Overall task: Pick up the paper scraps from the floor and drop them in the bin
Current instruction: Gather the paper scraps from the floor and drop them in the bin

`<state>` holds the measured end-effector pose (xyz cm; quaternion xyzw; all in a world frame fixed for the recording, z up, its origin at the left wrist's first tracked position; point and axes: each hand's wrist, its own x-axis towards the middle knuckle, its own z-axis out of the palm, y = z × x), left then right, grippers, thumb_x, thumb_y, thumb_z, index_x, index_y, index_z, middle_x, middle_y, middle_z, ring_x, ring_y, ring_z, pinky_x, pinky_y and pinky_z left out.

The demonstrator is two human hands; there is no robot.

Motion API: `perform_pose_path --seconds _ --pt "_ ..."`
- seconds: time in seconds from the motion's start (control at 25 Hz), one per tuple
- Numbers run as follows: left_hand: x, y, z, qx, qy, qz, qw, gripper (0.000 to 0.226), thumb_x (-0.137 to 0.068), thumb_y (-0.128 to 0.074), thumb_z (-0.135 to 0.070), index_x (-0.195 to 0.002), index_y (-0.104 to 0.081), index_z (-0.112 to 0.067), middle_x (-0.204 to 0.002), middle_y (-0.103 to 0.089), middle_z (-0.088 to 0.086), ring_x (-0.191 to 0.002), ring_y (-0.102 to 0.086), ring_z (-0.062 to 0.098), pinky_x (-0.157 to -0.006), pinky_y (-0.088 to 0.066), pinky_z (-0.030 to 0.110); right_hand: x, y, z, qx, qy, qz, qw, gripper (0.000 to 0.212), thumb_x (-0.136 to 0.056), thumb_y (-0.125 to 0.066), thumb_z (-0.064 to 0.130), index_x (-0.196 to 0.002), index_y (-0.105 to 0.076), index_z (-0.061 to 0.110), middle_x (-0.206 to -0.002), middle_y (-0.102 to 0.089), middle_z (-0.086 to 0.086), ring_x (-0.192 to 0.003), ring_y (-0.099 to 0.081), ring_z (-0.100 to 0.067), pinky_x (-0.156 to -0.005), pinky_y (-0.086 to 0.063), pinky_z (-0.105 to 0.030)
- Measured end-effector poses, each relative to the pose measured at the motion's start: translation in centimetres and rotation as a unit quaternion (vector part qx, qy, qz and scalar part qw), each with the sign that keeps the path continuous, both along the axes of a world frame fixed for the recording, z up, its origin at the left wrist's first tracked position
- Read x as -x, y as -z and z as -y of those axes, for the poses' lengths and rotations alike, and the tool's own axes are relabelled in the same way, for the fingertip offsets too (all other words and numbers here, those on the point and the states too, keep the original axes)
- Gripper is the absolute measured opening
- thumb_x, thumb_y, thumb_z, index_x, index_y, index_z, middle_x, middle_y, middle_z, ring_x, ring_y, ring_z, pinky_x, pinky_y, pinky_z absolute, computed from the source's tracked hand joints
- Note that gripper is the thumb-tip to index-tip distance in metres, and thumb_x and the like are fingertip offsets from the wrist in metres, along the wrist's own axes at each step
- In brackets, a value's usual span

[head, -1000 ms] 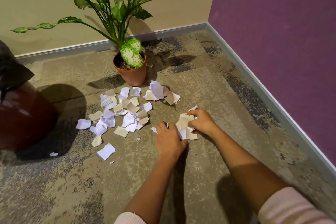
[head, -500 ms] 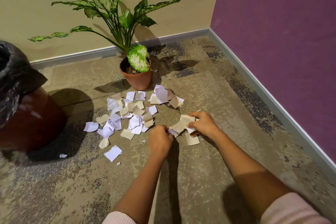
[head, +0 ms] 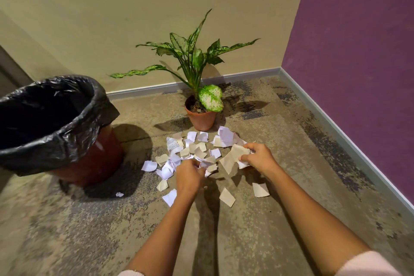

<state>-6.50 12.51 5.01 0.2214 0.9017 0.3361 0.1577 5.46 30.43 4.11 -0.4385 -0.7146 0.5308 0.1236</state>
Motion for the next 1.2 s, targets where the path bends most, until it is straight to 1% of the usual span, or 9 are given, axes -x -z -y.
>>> perform_pose_path --seconds 0.16,0.28,0.4,0.56,0.64,0.76,0.92,1.04,1.2 --pt "2.8 -4.0 2.0 -0.062 -0.039 -0.032 0.997 0.021 -0.087 -0.068 -0.028 -0.086 -0.073 -0.008 -0.078 -0.068 0.008 -0.082 -0.064 0.027 -0.064 -0.042 0.031 3.3 -3.0 2.4 -0.022 -0.034 -0.034 0.999 0.031 -0.074 -0.072 -0.001 -0.101 -0.073 0.014 -0.095 -0.070 -0.004 -0.087 -0.064 -0.021 -0.081 -0.051 -0.032" --pt "5.4 -7.3 3.7 -0.104 -0.071 -0.078 0.989 0.016 -0.086 -0.068 -0.023 -0.093 -0.076 -0.010 -0.089 -0.073 0.010 -0.089 -0.066 0.024 -0.068 -0.041 0.028 6.5 -5.5 4.8 -0.017 -0.061 -0.073 0.995 0.026 -0.074 -0.071 -0.003 -0.095 -0.070 0.013 -0.095 -0.068 -0.010 -0.083 -0.064 -0.024 -0.081 -0.056 -0.043" --pt "8.6 -10.7 5.7 -0.137 -0.105 -0.120 0.978 0.016 -0.087 -0.068 -0.022 -0.095 -0.076 -0.011 -0.093 -0.073 0.008 -0.090 -0.066 0.023 -0.070 -0.042 0.026 10.0 -7.9 7.4 -0.012 -0.093 -0.093 0.991 0.031 -0.076 -0.072 0.000 -0.106 -0.069 0.007 -0.100 -0.070 -0.013 -0.089 -0.068 -0.031 -0.081 -0.058 -0.050" --pt "13.5 -15.5 8.8 -0.177 -0.130 -0.189 0.957 0.020 -0.090 -0.066 -0.027 -0.097 -0.074 -0.010 -0.095 -0.071 0.008 -0.087 -0.064 0.020 -0.073 -0.046 0.029 15.3 -11.5 11.5 -0.014 -0.140 -0.151 0.978 0.026 -0.075 -0.071 -0.005 -0.088 -0.070 0.018 -0.087 -0.068 -0.006 -0.080 -0.064 -0.021 -0.075 -0.059 -0.044" --pt "16.1 -17.5 10.3 -0.199 -0.157 -0.213 0.944 0.020 -0.090 -0.066 -0.028 -0.100 -0.073 -0.011 -0.097 -0.069 0.007 -0.086 -0.062 0.016 -0.073 -0.044 0.026 18.0 -13.5 13.4 -0.008 -0.151 -0.175 0.973 0.026 -0.076 -0.072 -0.003 -0.096 -0.071 0.014 -0.091 -0.068 -0.005 -0.083 -0.065 -0.020 -0.072 -0.060 -0.038" --pt "20.3 -19.5 12.9 -0.215 -0.193 -0.229 0.930 0.022 -0.089 -0.068 -0.030 -0.099 -0.073 -0.012 -0.096 -0.069 0.005 -0.087 -0.062 0.015 -0.074 -0.042 0.023 22.2 -16.7 16.2 -0.032 -0.157 -0.215 0.963 0.026 -0.077 -0.074 0.003 -0.103 -0.071 0.010 -0.096 -0.070 -0.005 -0.091 -0.065 -0.020 -0.079 -0.055 -0.033" --pt "25.0 -19.7 16.4 -0.174 -0.220 -0.195 0.940 0.024 -0.088 -0.067 -0.037 -0.096 -0.074 -0.015 -0.095 -0.067 0.004 -0.090 -0.062 0.020 -0.076 -0.047 0.030 27.3 -19.4 19.8 -0.103 -0.176 -0.277 0.939 0.019 -0.077 -0.073 0.004 -0.091 -0.071 0.017 -0.091 -0.068 0.000 -0.085 -0.061 -0.012 -0.075 -0.047 -0.026" --pt "27.3 -18.8 18.2 -0.144 -0.232 -0.125 0.954 0.012 -0.084 -0.068 -0.026 -0.092 -0.076 -0.021 -0.096 -0.069 0.002 -0.089 -0.064 0.019 -0.076 -0.051 0.031 30.5 -20.2 21.8 -0.160 -0.180 -0.295 0.924 0.017 -0.077 -0.073 0.006 -0.091 -0.073 0.016 -0.088 -0.063 0.006 -0.084 -0.058 -0.011 -0.074 -0.046 -0.026" --pt "29.4 -17.9 20.3 -0.155 -0.301 -0.077 0.938 0.017 -0.088 -0.061 -0.030 -0.097 -0.075 -0.025 -0.100 -0.072 -0.003 -0.093 -0.061 0.019 -0.079 -0.047 0.032 34.4 -20.3 23.7 -0.237 -0.223 -0.241 0.914 0.021 -0.079 -0.072 0.010 -0.100 -0.072 0.013 -0.090 -0.059 0.003 -0.079 -0.055 -0.014 -0.067 -0.040 -0.024"
